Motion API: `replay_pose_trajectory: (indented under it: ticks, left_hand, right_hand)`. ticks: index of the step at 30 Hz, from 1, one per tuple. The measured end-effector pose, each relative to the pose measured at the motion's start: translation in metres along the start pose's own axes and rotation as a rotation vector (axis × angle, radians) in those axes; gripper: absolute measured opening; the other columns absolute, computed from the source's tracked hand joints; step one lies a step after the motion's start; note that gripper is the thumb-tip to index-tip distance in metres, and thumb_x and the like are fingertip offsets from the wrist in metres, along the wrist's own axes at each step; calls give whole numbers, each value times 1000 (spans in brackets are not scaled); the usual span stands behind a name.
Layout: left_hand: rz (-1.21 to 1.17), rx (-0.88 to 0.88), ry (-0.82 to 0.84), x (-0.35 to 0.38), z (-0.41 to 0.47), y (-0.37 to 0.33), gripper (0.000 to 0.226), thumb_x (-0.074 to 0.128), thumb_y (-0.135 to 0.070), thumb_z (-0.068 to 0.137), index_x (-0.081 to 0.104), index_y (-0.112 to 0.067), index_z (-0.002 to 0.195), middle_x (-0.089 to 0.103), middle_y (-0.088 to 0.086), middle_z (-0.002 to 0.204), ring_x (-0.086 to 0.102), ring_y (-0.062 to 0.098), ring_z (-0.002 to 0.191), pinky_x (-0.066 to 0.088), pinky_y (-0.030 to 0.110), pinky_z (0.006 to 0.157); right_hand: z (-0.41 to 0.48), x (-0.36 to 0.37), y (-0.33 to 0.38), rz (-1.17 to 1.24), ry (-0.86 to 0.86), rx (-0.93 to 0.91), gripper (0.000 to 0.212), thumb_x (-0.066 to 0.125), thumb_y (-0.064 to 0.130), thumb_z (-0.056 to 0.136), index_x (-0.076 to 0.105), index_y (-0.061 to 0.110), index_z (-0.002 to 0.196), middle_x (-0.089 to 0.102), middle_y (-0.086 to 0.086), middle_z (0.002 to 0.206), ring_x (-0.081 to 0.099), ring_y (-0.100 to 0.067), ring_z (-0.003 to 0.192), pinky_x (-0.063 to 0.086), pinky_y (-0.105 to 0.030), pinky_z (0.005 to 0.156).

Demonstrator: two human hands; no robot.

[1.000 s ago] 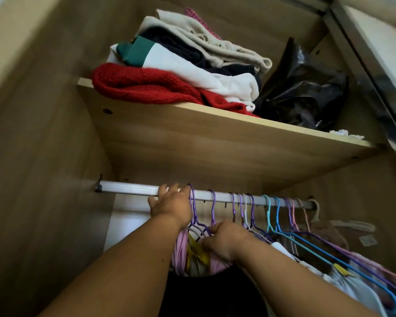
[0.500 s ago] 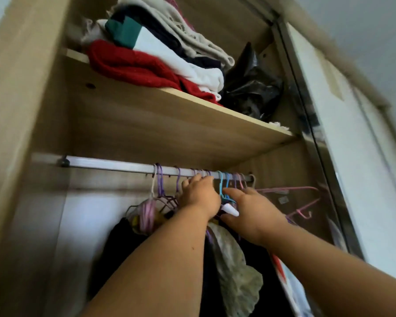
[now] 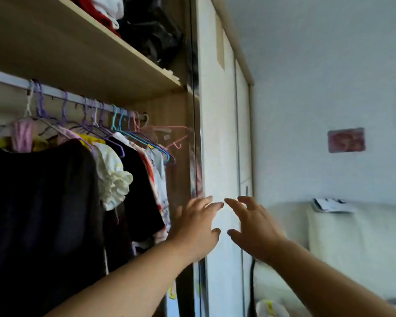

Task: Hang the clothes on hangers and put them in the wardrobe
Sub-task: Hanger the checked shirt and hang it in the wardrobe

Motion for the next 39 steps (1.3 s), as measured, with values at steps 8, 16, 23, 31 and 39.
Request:
replay_pose_trajectory:
  ticks: [8,16,23,31,39]
  left_hand:
    - [-370,59,303,83,-124,-171,64,58,-32,84,33,-32,143,29,-8,152,27,11,140,29,38,110]
    - [-654,240,571,91,-247,-329,71,65,-31,79,35,-29,143,30,-2,152,31,15,138,30,35,111]
    - [-608,608,743,72,-386,-395,68,57,-43,84,27,-35,145,24,-6,155,24,17,141,24,39,111]
    - [-565,910,987,39,-574,-454,69,51,-47,86,18,-41,146,9,-10,158,8,16,145,10,53,114]
    - [-593,1112,1005,-53,-687,-539,68,51,-48,86,18,-43,145,10,-13,157,7,13,145,7,54,115]
  right_hand:
    - [-233,-16,-107,-77,278,326,73,63,38,78,28,37,142,29,-4,145,40,-27,129,39,-35,104]
    - [-436,-85,-120,-181,298,679,73,63,43,76,26,45,139,32,3,144,41,-21,128,36,-37,103]
    - [-602,-131,-59,-324,310,984,74,61,45,81,21,43,143,25,-1,152,32,-23,136,29,-43,109]
    - [-793,-157,42,-359,398,1321,71,57,45,81,18,45,141,22,0,153,26,-24,138,22,-48,111]
    - [-957,-276,114,-404,218,1611,66,60,47,79,30,45,139,28,0,151,27,-22,138,25,-45,111]
Point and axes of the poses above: each hand's wrist, its own z-axis towards the middle knuckle, its own x-axis out of the palm, y = z × x, the point moved 8 cm from there along z, towards the middle knuckle
